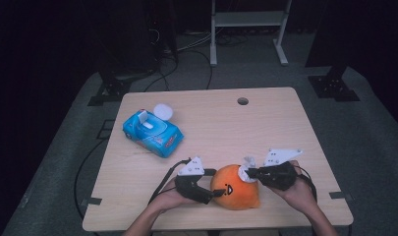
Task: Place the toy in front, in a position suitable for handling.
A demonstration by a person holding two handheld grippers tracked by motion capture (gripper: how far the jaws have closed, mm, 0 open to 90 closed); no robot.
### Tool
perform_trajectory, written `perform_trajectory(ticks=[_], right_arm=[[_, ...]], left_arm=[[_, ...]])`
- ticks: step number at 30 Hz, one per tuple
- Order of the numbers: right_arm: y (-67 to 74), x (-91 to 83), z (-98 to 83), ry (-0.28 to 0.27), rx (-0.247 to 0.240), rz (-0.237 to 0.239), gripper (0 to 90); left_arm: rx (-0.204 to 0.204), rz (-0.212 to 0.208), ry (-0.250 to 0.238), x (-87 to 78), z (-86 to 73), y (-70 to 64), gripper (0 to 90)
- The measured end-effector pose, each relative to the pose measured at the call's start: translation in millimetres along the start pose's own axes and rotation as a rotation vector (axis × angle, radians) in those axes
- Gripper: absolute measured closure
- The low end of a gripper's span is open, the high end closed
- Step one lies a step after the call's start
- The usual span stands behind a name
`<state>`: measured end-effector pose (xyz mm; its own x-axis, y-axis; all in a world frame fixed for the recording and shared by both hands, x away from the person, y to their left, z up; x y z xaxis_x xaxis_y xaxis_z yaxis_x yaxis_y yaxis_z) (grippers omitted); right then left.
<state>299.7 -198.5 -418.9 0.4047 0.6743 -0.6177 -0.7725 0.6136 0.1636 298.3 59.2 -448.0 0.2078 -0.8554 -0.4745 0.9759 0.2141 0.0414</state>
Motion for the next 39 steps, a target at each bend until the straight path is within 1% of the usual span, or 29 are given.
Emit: perform_trajectory(ticks=[2, 3, 4, 5, 7, 8, 9, 10, 11, 14, 16, 17, 18, 19, 20, 22, 24, 25, 26, 27, 29, 30, 31, 32, 33, 34, 36, 38, 39], right_arm=[[0.3, 0.7, 0.5, 0.007, -0.008, -0.008, 87.9], [2.9, -1.1, 3.7, -0.009, -0.014, -0.023, 87.9], [5.6, -3.0, 6.7, -0.027, -0.02, -0.025, 87.9], [9.5, -5.0, 10.2, -0.045, -0.024, -0.012, 87.9], [20.1, -6.0, 18.4, -0.085, -0.038, 0.022, 87.9], [20.1, -6.0, 18.4, -0.085, -0.038, 0.022, 87.9], [26.3, -4.1, 21.9, -0.093, -0.051, 0.031, 87.8], [34.9, -0.2, 26.0, -0.104, -0.079, 0.015, 87.7], [35.3, 1.5, 26.4, -0.1, -0.078, 0.019, 87.8], [30.5, 2.9, 24.1, -0.099, -0.066, 0.01, 87.9], [16.3, 2.2, 19.1, -0.093, -0.034, -0.036, 87.9], [11.6, 1.6, 18.0, -0.094, -0.012, -0.038, 88.0], [11.6, 1.6, 18.0, -0.094, -0.012, -0.038, 88.0], [8.4, 0.2, 17.8, -0.11, 0.018, -0.034, 88.0], [8.4, 0.2, 17.8, -0.11, 0.018, -0.034, 88.0], [16.7, 0.7, 21.6, -0.137, 0.024, 0.018, 88.0], [26.8, 5.4, 26.5, -0.141, -0.004, 0.051, 88.0], [29.8, 8.7, 27.7, -0.134, -0.015, 0.049, 88.0], [28.0, 12.9, 27.1, -0.119, -0.018, 0.03, 88.1], [28.0, 12.9, 27.1, -0.119, -0.018, 0.03, 88.1], [17.6, 12.9, 23.6, -0.117, 0.011, 0.002, 88.2], [10.9, 11.5, 21.2, -0.117, 0.015, -0.028, 88.1], [3.6, 9.8, 18.7, -0.117, 0.035, -0.056, 88.2], [-9.5, 7.0, 13.3, -0.11, 0.07, -0.097, 88.2], [-12.4, 4.5, 11.1, -0.112, 0.086, -0.086, 88.2], [-11.4, 1.9, 10.5, -0.122, 0.098, -0.066, 88.2], [-1.5, -4.0, 13.9, -0.135, 0.075, -0.036, 88.2], [12.2, -8.4, 17.4, -0.141, 0.052, 0.021, 88.2], [12.2, -8.4, 17.4, -0.141, 0.052, 0.021, 88.2]], left_arm=[[0.047, 0.016, -0.001, 0.0, 2.2, -4.1, 40.0], [0.065, 0.03, 0.0, -0.9, 4.4, -6.6, 46.2], [0.082, 0.039, 0.002, -1.8, 6.4, -9.0, 48.1], [0.119, 0.054, 0.001, -2.1, 10.1, -14.3, 49.4], [0.131, 0.055, -0.004, -1.5, 12.5, -17.1, 50.2], [0.147, 0.056, -0.005, -0.6, 14.8, -19.8, 50.2], [0.167, 0.058, -0.002, 0.1, 16.7, -22.6, 50.6], [0.183, 0.061, 0.004, 0.1, 17.9, -24.6, 51.2], [0.191, 0.067, 0.008, -0.2, 17.7, -26.6, 51.4], [0.19, 0.067, 0.008, -0.9, 17.1, -26.7, 52.0], [0.2, 0.069, 0.008, -0.1, 18.8, -28.0, 52.1], [0.206, 0.069, 0.008, 0.4, 19.6, -28.7, 52.2], [0.206, 0.069, 0.008, 0.4, 19.6, -28.7, 52.1], [0.219, 0.065, 0.01, 1.4, 20.7, -29.8, 52.2], [0.219, 0.065, 0.01, 1.4, 20.7, -29.8, 52.2], [0.239, 0.061, 0.017, 2.6, 21.1, -30.5, 52.2], [0.249, 0.062, 0.026, 3.9, 20.9, -31.8, 52.2], [0.251, 0.067, 0.032, 4.0, 20.4, -31.8, 52.2], [0.248, 0.072, 0.037, 3.7, 19.4, -31.0, 52.3], [0.236, 0.073, 0.032, 3.5, 18.3, -29.8, 52.3], [0.223, 0.073, 0.031, 3.2, 15.9, -26.8, 52.3], [0.209, 0.07, 0.028, 3.2, 14.5, -24.9, 52.3], [0.191, 0.065, 0.021, 2.9, 13.0, -22.3, 52.3], [0.168, 0.065, 0.02, 1.8, 10.0, -18.2, 52.2], [0.168, 0.065, 0.02, 1.8, 10.0, -18.2, 52.1], [0.152, 0.063, 0.017, 1.1, 8.1, -15.8, 52.1], [0.117, 0.064, 0.009, 0.4, 6.2, -11.5, 52.1], [0.078, 0.067, 0.003, -0.5, 2.9, -5.9, 52.1], [0.078, 0.067, 0.003, -0.5, 2.9, -5.9, 52.2]])
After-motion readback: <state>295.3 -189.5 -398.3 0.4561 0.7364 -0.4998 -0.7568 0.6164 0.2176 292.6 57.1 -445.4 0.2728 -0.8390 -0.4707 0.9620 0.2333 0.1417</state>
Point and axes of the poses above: each handheld gripper's, and its own axes: x roughly forward along the jaws, z roughly out of its top, y roughly to its left, the point moved 2 cm from there along x, roughly forward along the jaws, and after that the axes turned 11 degrees about x, right-handed, at the moved point
